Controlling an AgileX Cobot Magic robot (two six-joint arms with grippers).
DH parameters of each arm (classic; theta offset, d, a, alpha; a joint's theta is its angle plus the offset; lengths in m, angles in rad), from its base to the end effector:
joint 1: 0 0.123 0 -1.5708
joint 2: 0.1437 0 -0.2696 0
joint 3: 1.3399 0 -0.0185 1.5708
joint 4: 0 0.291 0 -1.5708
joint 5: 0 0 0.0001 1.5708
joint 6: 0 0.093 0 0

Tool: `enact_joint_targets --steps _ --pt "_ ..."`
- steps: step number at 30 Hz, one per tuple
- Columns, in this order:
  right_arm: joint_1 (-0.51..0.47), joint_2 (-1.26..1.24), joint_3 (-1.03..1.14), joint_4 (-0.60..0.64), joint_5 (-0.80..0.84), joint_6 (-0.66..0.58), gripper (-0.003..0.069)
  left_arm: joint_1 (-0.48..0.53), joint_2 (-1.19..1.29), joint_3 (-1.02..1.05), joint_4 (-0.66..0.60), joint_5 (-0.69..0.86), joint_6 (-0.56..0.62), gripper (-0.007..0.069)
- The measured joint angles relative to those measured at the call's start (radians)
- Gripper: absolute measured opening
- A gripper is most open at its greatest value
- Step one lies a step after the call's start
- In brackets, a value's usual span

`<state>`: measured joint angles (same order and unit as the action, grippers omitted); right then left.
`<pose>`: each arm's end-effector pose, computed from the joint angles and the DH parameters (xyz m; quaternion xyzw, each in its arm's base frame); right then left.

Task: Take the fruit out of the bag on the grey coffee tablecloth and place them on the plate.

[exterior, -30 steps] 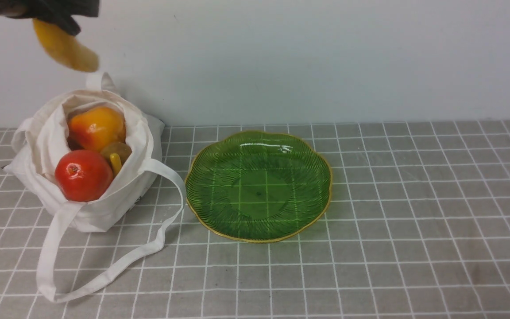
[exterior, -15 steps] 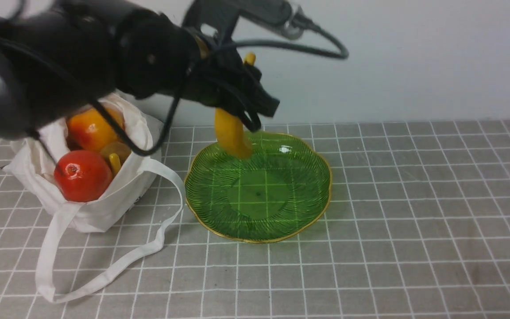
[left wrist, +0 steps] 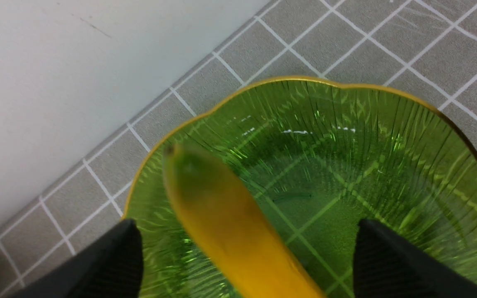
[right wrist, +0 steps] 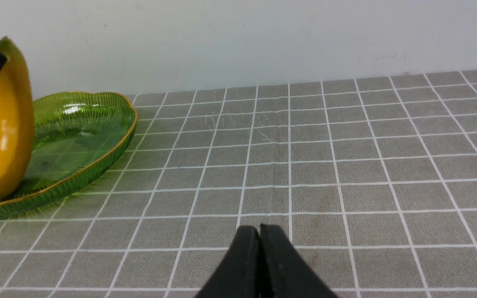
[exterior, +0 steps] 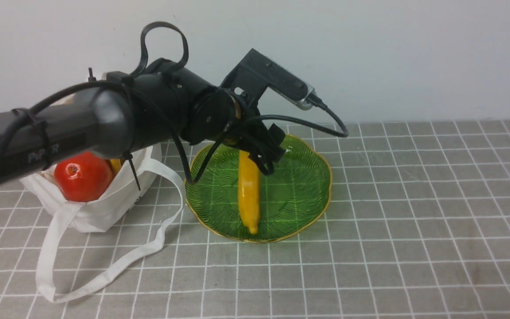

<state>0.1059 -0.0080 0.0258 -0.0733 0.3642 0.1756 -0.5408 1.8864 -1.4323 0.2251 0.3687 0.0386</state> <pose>0.1105 0.0093 0.1711 0.0083 0.8030 0.0529 0.5936 0.4042 -0.2340 0.2158 0.3355 0.8478 -0.0231 0.4101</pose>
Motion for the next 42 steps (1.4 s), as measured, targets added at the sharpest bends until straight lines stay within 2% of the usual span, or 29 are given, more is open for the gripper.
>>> enact_joint_targets --steps 5,9,12,13,14,17,20,22,28,34,42 --pt "0.0 0.0 0.0 0.0 0.0 0.0 -0.0012 0.0 -0.06 0.0 0.006 0.055 -0.011 0.0624" --pt "0.0 0.0 0.0 0.0 0.0 0.0 -0.0012 0.0 -0.17 0.0 0.006 0.146 -0.065 0.0493" --pt "0.0 0.0 0.0 0.0 0.0 0.0 -0.0012 0.0 -0.358 0.0 0.005 0.264 -0.134 0.0196" --pt "0.0 0.0 0.0 0.0 0.0 0.0 -0.0012 0.0 -0.358 0.0 0.005 0.27 -0.134 0.0196" --pt "0.0 0.0 0.0 0.0 0.0 0.0 -0.0012 0.0 -0.442 0.0 0.005 0.312 -0.142 0.0074" --pt "0.0 0.0 0.0 0.0 0.0 0.0 -0.0012 0.0 -0.607 0.0 -0.004 0.38 -0.161 0.0009" --pt "0.0 0.0 0.0 0.0 0.0 0.0 -0.0012 0.0 -0.749 0.024 -0.017 0.388 -0.194 -0.0005" --pt "0.0 0.0 0.0 0.0 0.0 0.0 -0.0012 0.0 -0.924 0.11 -0.021 0.353 -0.249 -0.0008" --pt "0.0 0.0 0.0 0.0 0.0 0.0 -0.0012 0.0 -1.278 0.412 -0.016 0.169 -0.364 -0.0008" --pt "0.0 0.0 0.0 0.0 0.0 0.0 -0.0012 0.0 -1.503 0.683 -0.021 0.108 -0.387 -0.0008" --pt "0.0 0.0 0.0 0.0 0.0 0.0 -0.0012 0.0 -1.651 0.835 -0.035 0.101 -0.405 -0.0008"
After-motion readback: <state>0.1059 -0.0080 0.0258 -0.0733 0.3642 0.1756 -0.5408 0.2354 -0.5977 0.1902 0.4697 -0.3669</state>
